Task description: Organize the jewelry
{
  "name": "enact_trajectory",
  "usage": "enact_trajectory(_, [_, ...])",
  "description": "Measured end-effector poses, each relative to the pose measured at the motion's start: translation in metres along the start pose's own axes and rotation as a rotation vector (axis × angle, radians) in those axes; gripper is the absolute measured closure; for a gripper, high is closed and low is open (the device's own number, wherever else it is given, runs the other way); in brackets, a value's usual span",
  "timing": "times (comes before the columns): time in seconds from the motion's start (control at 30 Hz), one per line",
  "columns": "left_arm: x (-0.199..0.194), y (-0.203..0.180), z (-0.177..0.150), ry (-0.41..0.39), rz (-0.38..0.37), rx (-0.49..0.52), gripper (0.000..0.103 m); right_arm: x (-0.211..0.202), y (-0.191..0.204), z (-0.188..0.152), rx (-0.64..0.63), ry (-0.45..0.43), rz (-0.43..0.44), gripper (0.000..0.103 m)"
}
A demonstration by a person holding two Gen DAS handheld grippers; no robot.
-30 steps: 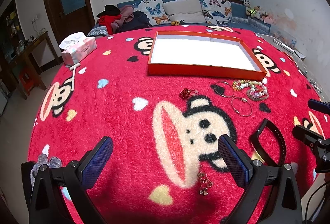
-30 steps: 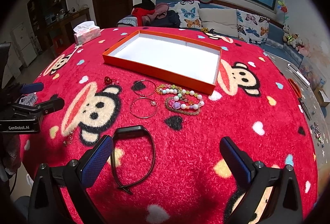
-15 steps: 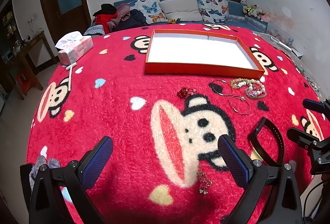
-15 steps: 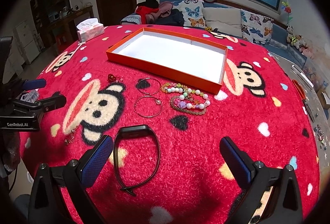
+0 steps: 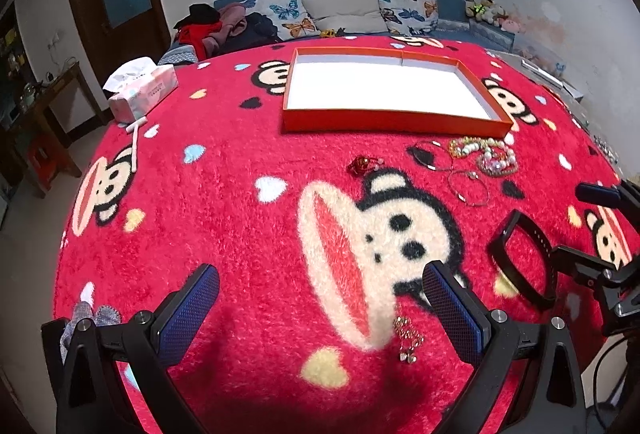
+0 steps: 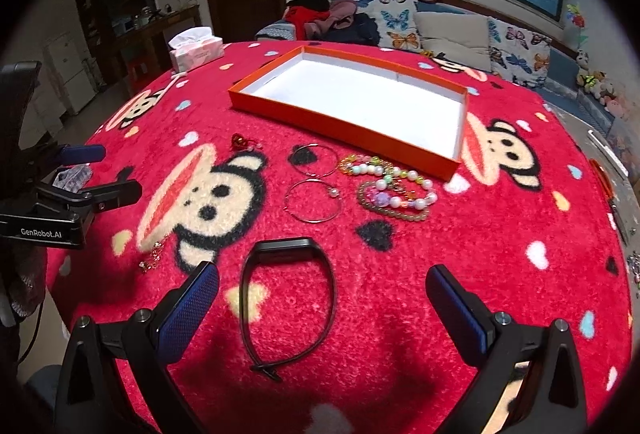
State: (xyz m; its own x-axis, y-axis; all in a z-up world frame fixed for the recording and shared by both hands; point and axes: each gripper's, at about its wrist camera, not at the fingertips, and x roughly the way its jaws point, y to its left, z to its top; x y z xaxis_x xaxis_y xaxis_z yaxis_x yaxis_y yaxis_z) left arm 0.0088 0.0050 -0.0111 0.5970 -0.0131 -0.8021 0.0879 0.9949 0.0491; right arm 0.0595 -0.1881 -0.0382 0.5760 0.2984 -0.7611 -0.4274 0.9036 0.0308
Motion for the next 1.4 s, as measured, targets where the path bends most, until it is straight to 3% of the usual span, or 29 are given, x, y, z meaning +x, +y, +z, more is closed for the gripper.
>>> enact_trajectory(0.5, [0.007,0.003,-0.017,0.052,-0.035,0.018,0.000,0.033,0.009,-0.006,-0.032,0.075,0.053,0.000])
enact_trajectory(0.9, [0.005,-0.011,-0.030,0.061,-0.118,0.101,0.000,0.043,0.008,-0.008,-0.053,0.096,0.058,0.030])
enact_trajectory(1.07, [0.010,-0.015,-0.037,0.090,-0.161,0.101,0.016,0.043,0.008,-0.006,-0.054,0.096,0.061,0.037])
enact_trajectory(1.17, [0.014,-0.018,-0.039,0.104,-0.199,0.098,0.036,0.043,0.008,-0.006,-0.054,0.096,0.060,0.038])
enact_trajectory(1.4, [0.009,-0.031,-0.052,0.109,-0.274,0.147,0.049,0.041,0.004,-0.008,-0.036,0.095,0.068,0.038])
